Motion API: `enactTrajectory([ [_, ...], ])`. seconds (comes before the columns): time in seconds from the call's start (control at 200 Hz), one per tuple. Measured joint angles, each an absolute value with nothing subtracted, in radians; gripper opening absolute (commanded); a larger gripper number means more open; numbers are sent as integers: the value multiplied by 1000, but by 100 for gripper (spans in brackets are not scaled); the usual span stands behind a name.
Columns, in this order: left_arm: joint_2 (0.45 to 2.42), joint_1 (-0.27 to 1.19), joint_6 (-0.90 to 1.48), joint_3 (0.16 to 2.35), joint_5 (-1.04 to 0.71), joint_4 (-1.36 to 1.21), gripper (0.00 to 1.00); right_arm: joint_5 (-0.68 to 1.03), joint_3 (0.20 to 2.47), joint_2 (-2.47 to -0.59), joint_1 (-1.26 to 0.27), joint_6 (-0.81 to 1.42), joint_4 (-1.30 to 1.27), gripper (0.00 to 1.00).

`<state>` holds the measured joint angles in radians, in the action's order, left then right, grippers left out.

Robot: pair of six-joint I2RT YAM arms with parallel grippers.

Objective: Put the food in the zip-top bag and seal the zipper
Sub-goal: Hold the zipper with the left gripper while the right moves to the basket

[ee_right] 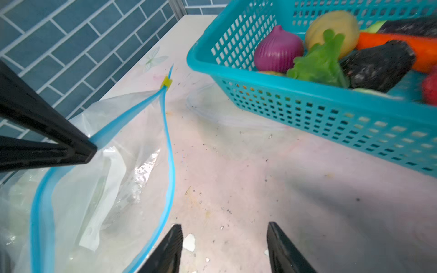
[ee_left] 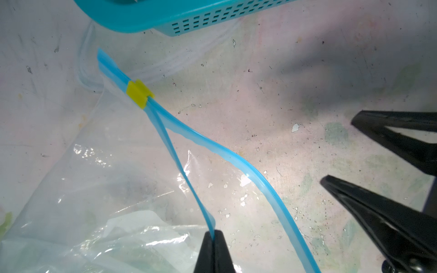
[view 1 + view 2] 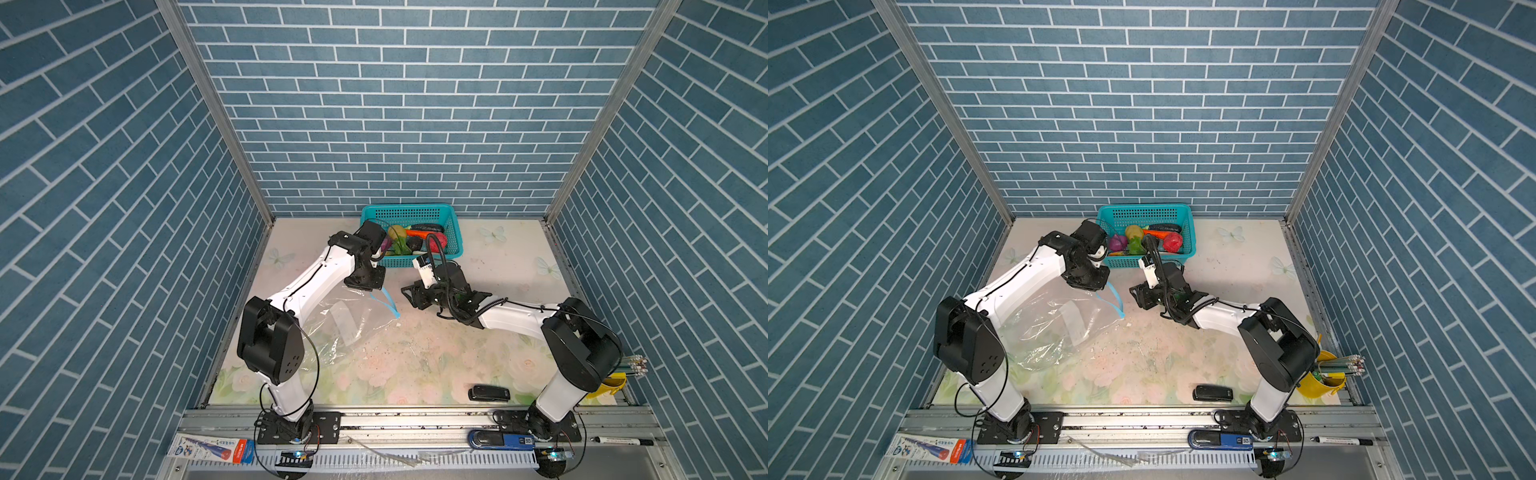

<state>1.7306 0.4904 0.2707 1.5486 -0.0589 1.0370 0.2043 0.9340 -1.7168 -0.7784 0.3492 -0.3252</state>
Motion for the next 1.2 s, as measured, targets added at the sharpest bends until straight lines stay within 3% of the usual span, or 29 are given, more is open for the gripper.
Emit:
enactTrajectory([
  [0.67, 1728, 509, 250, 1567, -18, 1056, 0, 392, 1087, -1807, -748, 381, -117, 68],
  [1.2, 1723, 509, 250, 1567, -12, 1057, 0, 461, 1205, -1901, -768, 528, -119, 67],
])
